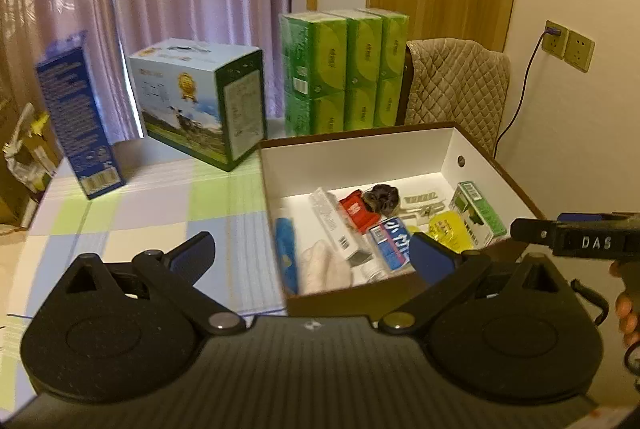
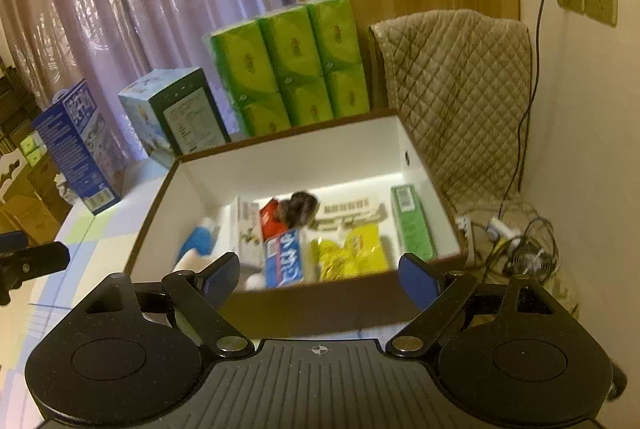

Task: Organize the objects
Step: 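Withdraw both tools from the box back toward the table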

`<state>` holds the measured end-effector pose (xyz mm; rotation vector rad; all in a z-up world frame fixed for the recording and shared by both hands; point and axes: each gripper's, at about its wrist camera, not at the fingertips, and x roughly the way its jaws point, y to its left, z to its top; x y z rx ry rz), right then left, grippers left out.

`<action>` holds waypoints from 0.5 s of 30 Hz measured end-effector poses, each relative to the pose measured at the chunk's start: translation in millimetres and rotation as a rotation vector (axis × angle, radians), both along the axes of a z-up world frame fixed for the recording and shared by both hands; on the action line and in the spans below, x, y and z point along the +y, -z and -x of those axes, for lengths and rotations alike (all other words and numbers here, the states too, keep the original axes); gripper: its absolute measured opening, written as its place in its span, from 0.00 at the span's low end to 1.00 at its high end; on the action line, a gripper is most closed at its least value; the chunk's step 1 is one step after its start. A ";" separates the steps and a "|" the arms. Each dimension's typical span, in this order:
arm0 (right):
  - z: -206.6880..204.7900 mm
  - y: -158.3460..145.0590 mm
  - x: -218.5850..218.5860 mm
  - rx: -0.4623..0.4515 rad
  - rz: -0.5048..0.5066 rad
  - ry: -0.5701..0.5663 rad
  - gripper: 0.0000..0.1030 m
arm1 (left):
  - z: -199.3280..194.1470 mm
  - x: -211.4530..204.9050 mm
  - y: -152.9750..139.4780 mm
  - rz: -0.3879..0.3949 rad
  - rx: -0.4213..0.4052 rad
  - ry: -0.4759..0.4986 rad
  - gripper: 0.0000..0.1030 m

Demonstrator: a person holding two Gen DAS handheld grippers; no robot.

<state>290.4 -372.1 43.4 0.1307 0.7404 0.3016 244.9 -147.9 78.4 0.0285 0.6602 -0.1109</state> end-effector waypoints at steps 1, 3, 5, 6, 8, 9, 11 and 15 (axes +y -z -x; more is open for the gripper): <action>5.1 -1.3 1.9 0.002 -0.005 -0.007 0.81 | 5.9 3.3 -0.7 0.000 -0.002 -0.001 0.99; 15.9 -4.1 6.8 0.001 -0.003 -0.012 0.81 | 18.1 10.1 -1.3 0.009 0.006 -0.005 0.99; 25.8 -5.4 11.7 0.002 0.005 -0.016 0.81 | 28.8 16.9 -2.1 0.020 0.023 -0.009 0.99; 31.7 -5.7 15.2 0.005 0.008 -0.023 0.81 | 34.3 21.1 -1.6 0.028 0.031 -0.012 0.99; 43.1 -5.2 21.8 0.012 0.015 -0.035 0.81 | 45.0 29.4 -0.1 0.040 0.055 -0.014 0.99; 49.3 -4.9 25.8 0.015 0.022 -0.042 0.81 | 50.5 33.5 0.8 0.038 0.064 -0.024 0.99; 62.2 -3.8 34.6 0.020 0.030 -0.061 0.81 | 60.9 41.9 3.7 0.027 0.082 -0.046 0.99; 85.7 -0.3 51.5 0.035 0.034 -0.095 0.81 | 83.5 60.2 10.2 0.034 0.124 -0.079 0.99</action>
